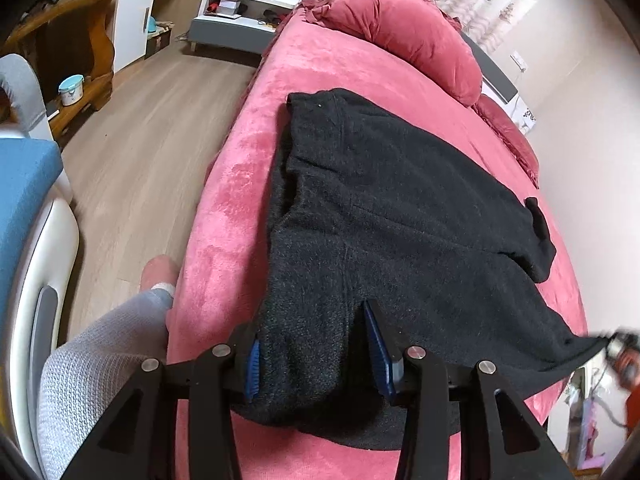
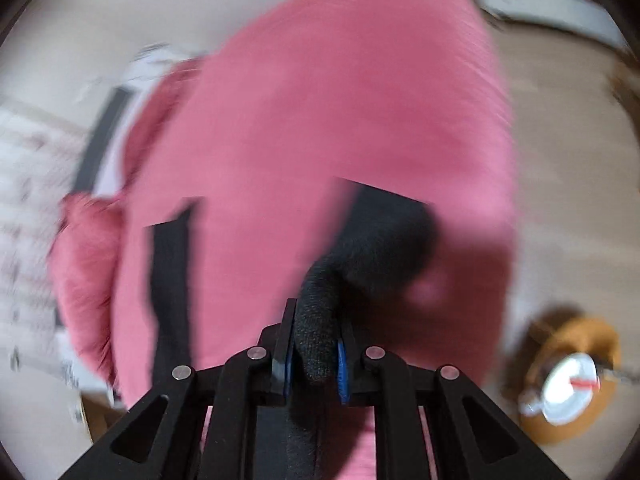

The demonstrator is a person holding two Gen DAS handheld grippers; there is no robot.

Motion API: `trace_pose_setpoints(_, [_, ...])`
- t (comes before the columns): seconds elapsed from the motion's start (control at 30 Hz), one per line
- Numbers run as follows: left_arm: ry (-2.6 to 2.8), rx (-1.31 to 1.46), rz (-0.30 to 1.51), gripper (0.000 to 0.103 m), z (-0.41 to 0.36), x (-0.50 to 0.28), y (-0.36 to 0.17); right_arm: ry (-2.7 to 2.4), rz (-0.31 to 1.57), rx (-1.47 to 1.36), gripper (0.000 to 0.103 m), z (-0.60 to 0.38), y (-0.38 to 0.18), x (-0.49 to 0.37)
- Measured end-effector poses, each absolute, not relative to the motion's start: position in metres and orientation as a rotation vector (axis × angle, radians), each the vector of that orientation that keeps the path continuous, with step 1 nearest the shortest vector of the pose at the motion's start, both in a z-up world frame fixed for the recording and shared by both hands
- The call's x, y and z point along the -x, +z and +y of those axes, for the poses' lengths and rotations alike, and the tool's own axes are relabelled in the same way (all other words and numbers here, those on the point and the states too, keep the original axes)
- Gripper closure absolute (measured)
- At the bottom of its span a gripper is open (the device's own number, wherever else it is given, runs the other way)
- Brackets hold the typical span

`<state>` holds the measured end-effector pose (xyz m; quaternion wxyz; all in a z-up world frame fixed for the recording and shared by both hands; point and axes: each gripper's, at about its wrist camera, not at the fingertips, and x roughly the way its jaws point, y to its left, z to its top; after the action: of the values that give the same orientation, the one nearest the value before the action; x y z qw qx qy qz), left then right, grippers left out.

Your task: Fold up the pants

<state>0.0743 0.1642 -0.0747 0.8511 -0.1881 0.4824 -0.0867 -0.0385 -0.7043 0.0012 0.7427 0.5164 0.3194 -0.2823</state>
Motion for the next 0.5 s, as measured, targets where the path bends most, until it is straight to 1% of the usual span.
trace_pose_setpoints(0.1, [-0.182,0.421,1.016,0.059,0.166,-0.074,-0.074,-0.49,0.659,-1.013,0.088,-0.681,0.075,-0.017])
trace_pose_setpoints(0.13, [-0.181,0.429,1.017,0.059,0.167,-0.074,-0.074,-0.436,0.625,-0.977,0.09,-0.672,0.101,-0.031])
trace_pose_setpoints(0.17, [-0.183,0.437,1.016,0.059,0.167,-0.074,-0.073,-0.406,0.598,-0.946,0.091,-0.659,0.119,-0.033])
trace_pose_setpoints(0.23, [-0.184,0.437,1.013,0.059,0.167,-0.073,-0.072,-0.372,0.525,-0.828,0.098,-0.643,0.163,-0.039])
trace_pose_setpoints(0.3, [-0.186,0.436,1.012,0.059,0.167,-0.072,-0.073,-0.388,0.459,-0.721,0.099,-0.634,0.193,-0.027])
trace_pose_setpoints(0.37, [-0.186,0.442,1.011,0.059,0.168,-0.071,-0.075,-0.428,0.478,-0.719,0.099,-0.648,0.191,-0.019])
trace_pose_setpoints(0.4, [-0.184,0.45,1.011,0.059,0.169,-0.07,-0.076,-0.434,0.513,-0.736,0.098,-0.654,0.177,-0.012])
trace_pose_setpoints(0.43, [-0.182,0.458,1.011,0.058,0.17,-0.07,-0.077,-0.426,0.547,-0.751,0.095,-0.66,0.156,-0.004])
trace_pose_setpoints(0.47, [-0.179,0.466,1.012,0.057,0.171,-0.069,-0.078,-0.431,0.578,-0.762,0.089,-0.665,0.133,-0.001])
trace_pose_setpoints(0.5, [-0.173,0.465,1.016,0.057,0.171,-0.069,-0.079,-0.439,0.611,-0.771,0.082,-0.666,0.114,0.005])
